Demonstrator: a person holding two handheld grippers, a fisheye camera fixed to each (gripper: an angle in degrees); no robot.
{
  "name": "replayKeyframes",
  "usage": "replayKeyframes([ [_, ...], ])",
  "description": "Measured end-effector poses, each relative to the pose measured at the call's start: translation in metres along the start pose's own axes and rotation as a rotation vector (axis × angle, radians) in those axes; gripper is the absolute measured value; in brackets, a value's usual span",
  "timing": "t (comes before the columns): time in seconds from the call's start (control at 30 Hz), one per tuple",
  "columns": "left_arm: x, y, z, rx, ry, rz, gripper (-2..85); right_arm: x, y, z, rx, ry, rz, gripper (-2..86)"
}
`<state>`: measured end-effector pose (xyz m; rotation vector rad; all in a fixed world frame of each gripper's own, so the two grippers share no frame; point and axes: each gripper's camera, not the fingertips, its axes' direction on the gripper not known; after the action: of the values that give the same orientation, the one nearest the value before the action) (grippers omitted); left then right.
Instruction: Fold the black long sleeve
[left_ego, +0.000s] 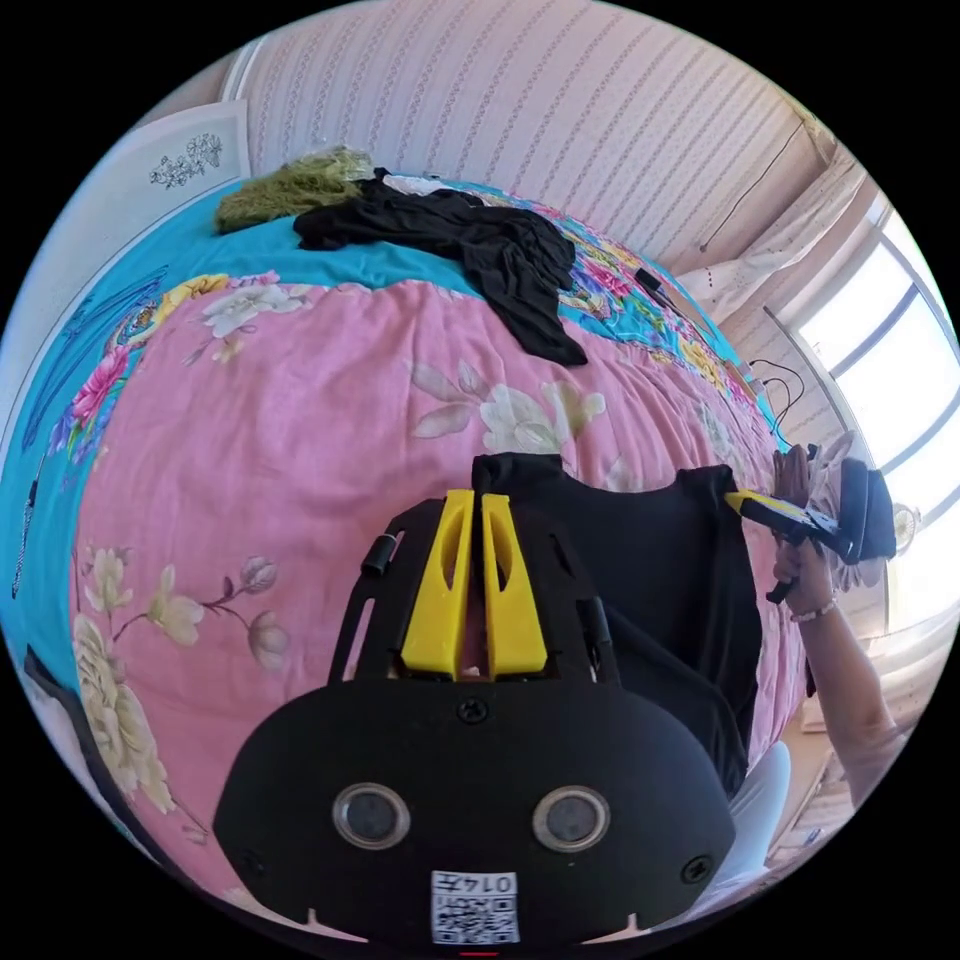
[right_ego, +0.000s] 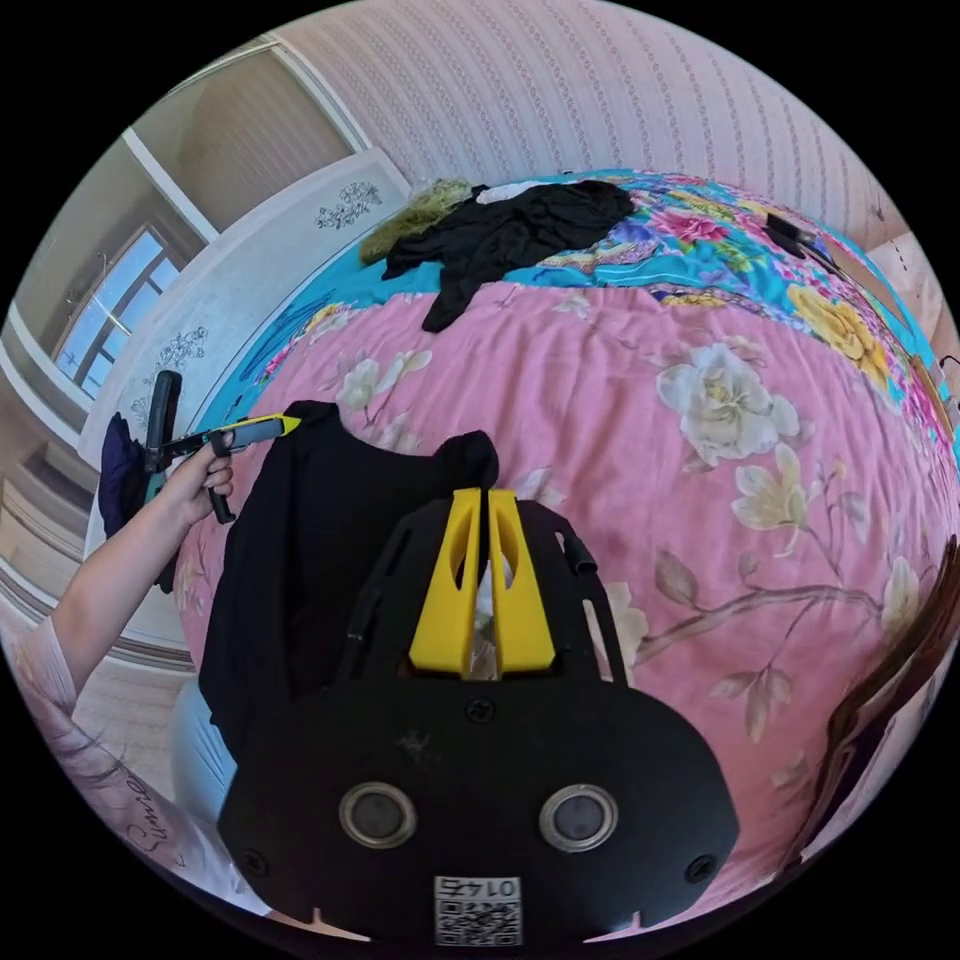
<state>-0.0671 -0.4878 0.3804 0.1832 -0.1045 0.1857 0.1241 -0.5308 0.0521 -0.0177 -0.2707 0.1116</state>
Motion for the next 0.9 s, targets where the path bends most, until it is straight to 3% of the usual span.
replayKeyframes([
  [0.27,0.014,0.022,-0.061,0.092,0.093,0.077,-0.9,-0.024,0.038,-0.072,0.133,-0.066,-0.016,0.1],
  [0.47,0.018,0.120,-0.129,0.156,0.261,0.189,-0.9,-0.073,0.130,-0.139,0.206,-0.195,-0.164,0.1],
  [0.67,0.035,0.240,-0.166,0.118,0.274,0.260,-0.9,-0.125,0.252,-0.162,0.126,-0.229,-0.254,0.3],
  [0.9,0.041,0.360,-0.142,-0.092,0.183,0.215,0.0,-0.166,0.348,-0.127,-0.086,-0.228,-0.253,0.2],
])
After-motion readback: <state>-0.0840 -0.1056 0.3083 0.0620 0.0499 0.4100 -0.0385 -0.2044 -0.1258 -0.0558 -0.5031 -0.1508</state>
